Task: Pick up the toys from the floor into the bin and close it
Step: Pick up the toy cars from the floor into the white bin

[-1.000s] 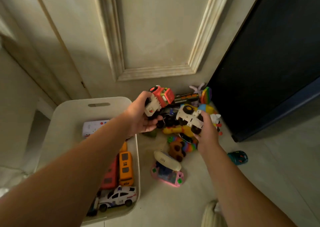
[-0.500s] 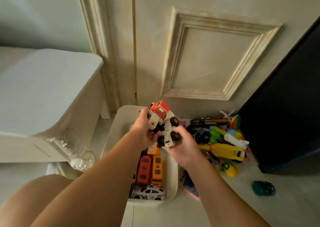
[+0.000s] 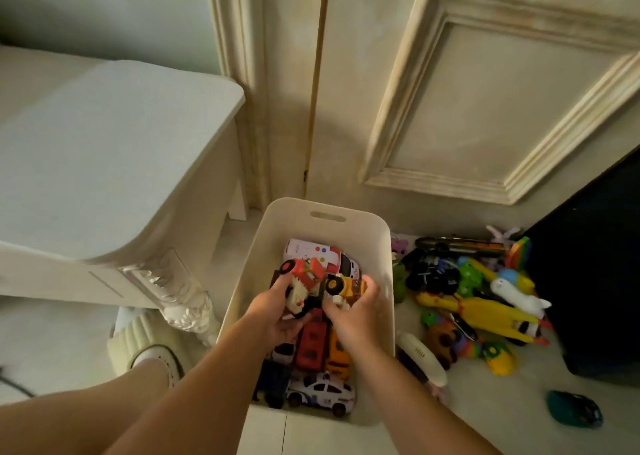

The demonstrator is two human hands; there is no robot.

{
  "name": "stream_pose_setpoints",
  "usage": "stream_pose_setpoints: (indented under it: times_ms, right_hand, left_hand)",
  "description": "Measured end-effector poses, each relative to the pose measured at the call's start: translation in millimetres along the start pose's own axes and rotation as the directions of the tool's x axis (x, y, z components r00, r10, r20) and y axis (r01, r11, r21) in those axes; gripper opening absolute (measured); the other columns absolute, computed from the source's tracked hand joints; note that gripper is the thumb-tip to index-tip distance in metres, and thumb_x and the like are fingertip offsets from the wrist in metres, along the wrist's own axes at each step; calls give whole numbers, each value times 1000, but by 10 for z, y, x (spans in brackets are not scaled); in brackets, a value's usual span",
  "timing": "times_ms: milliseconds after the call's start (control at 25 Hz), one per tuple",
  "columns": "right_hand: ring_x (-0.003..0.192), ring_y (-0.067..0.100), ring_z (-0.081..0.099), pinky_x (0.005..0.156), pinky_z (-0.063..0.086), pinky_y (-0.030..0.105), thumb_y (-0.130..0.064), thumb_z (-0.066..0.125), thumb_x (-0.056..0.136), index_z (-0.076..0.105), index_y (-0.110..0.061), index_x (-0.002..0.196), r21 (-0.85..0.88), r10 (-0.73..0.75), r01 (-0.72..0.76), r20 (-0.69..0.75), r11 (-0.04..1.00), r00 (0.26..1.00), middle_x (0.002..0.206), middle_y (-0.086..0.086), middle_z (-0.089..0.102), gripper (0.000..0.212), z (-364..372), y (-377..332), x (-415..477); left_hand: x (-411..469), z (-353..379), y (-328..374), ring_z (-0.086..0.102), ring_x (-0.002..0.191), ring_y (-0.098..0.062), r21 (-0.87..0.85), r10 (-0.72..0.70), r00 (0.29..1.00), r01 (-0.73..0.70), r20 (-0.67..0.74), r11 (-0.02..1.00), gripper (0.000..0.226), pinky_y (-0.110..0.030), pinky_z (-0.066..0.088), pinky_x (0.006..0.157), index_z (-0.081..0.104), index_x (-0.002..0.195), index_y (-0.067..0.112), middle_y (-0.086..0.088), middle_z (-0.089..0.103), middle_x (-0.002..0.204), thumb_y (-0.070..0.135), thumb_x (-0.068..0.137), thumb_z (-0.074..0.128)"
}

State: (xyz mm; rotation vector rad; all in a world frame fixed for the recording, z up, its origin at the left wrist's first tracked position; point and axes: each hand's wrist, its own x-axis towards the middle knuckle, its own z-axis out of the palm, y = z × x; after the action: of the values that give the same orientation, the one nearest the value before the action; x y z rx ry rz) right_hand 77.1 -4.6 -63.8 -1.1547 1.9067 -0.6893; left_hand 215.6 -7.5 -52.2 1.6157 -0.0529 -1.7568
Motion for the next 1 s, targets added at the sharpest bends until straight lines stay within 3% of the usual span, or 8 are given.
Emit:
stream_pose_setpoints:
  times_ms: [80, 240, 440, 560, 680, 760, 880, 1000]
  right_hand:
    - [125, 23, 45, 93, 41, 28, -35, 75, 78, 29, -21, 144, -149, -66, 52, -87, 988, 994, 143, 6, 40, 82, 112, 98, 119]
    - [122, 28, 47, 93, 45, 34, -31, 72, 82, 22, -22, 148, -185, -52, 32, -107, 982, 993, 145, 13, 31, 83, 248, 105, 343]
    - [139, 31, 30, 113, 35, 45, -8, 59, 88, 21, -31, 150, -434, -112, 71, -69, 898, 991, 156, 12, 15, 76, 414, 310, 419]
    - [145, 30, 18, 118, 23, 47, -1, 39, 93, 21, -32, 151, -499, -27, 43, 41, 865, 999, 158, 10, 15, 68, 418, 391, 436]
    - [129, 26, 39, 110, 33, 38, -16, 33, 97, 41, -37, 136, -423, -90, 96, 33, 901, 995, 133, 7, 41, 45, 389, 423, 504]
    - [112, 28, 48, 99, 41, 39, -23, 39, 93, 50, -34, 118, -322, -91, 78, -23, 943, 996, 119, 7, 46, 29, 389, 426, 504]
    - [108, 33, 49, 90, 45, 41, -7, 50, 88, 51, -13, 120, -382, -76, 65, -14, 922, 997, 122, 16, 46, 32, 404, 459, 516]
    - [119, 26, 48, 100, 43, 37, 1, 38, 93, 49, -11, 131, -453, -73, 71, 13, 889, 997, 132, 9, 48, 41, 444, 454, 591]
  left_hand:
    - [149, -101, -77, 67, 75, -29, -25, -12, 1000, 11, -21, 1000, 45, -39, 57, 75, 64, 105, 4, -16, 67, 91, 45, 85, 66]
    - [390, -282, -139, 68, 99, -34, -54, -53, 999, 52, -13, 997, 46, -43, 55, 90, 64, 107, 8, -16, 69, 99, 47, 83, 68]
    - [505, -265, -205, 69, 89, -28, -54, -101, 995, 100, -4, 993, 45, -35, 56, 70, 63, 109, 10, -14, 70, 103, 48, 84, 66]
    - [528, -274, -332, 69, 94, -29, -24, -145, 989, 145, -3, 989, 43, -38, 53, 86, 63, 107, 11, -12, 70, 99, 48, 85, 65]
    - [520, -258, -316, 69, 100, -29, -42, -135, 990, 136, 34, 990, 41, -37, 53, 82, 63, 108, 13, -12, 70, 103, 47, 85, 64]
    - [516, -231, -269, 70, 101, -29, -79, -113, 991, 119, 66, 990, 40, -35, 54, 74, 62, 111, 15, -13, 70, 110, 47, 87, 63]
    - [509, -190, -267, 71, 99, -27, -79, -125, 987, 133, 97, 988, 44, -33, 54, 66, 62, 115, 16, -12, 70, 112, 50, 86, 63]
    - [509, -186, -331, 71, 98, -27, -57, -148, 985, 154, 89, 987, 45, -35, 54, 74, 62, 115, 16, -12, 70, 111, 50, 86, 63]
